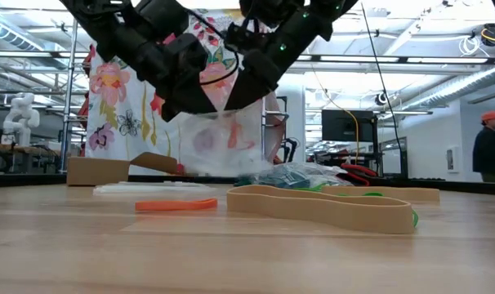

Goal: Sort rubber bands
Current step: Put the orange rubber band into the transparent zip bag

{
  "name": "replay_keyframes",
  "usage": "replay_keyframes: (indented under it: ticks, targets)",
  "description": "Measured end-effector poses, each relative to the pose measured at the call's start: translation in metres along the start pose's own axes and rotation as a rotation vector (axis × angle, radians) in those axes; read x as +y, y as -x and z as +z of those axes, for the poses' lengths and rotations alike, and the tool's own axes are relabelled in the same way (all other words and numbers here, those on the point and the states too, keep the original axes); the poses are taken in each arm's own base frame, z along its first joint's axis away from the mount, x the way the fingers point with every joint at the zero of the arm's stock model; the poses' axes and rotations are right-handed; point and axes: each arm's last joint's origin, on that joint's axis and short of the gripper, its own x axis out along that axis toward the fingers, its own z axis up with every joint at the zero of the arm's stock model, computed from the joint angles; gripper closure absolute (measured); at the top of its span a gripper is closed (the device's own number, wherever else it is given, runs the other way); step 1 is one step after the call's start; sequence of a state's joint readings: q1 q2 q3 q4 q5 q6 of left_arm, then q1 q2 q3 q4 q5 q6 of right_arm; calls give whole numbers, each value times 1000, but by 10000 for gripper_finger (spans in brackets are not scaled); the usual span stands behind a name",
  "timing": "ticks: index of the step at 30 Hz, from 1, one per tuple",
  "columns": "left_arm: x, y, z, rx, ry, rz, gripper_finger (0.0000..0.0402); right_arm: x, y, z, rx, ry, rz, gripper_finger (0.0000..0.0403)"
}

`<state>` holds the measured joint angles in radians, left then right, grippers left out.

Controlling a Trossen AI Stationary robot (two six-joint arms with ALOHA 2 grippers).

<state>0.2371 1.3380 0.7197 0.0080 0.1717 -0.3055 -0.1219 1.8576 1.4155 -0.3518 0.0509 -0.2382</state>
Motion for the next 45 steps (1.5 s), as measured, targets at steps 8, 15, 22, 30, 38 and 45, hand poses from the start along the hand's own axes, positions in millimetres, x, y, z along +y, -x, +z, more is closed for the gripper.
replay_keyframes:
  ticks: [8,15,22,30,38,45]
  targets:
    - [8,1,-9,82,-41,123,389,3,28,11,-58,-45,2,260]
    - [2,0,-13,101,-73,115,389,32,12,7,-4,-31,132,259]
    - [-16,-3,-20,123,-104,60,389,71,-2,4,27,48,222,270]
    - [-39,-4,-31,139,-113,56,389,104,-20,-1,32,84,268,271]
    - [-57,7,-48,213,-186,124,389,141,-41,-9,32,73,277,271]
    - [-73,23,-63,162,-165,100,389,172,-58,-20,52,59,301,271]
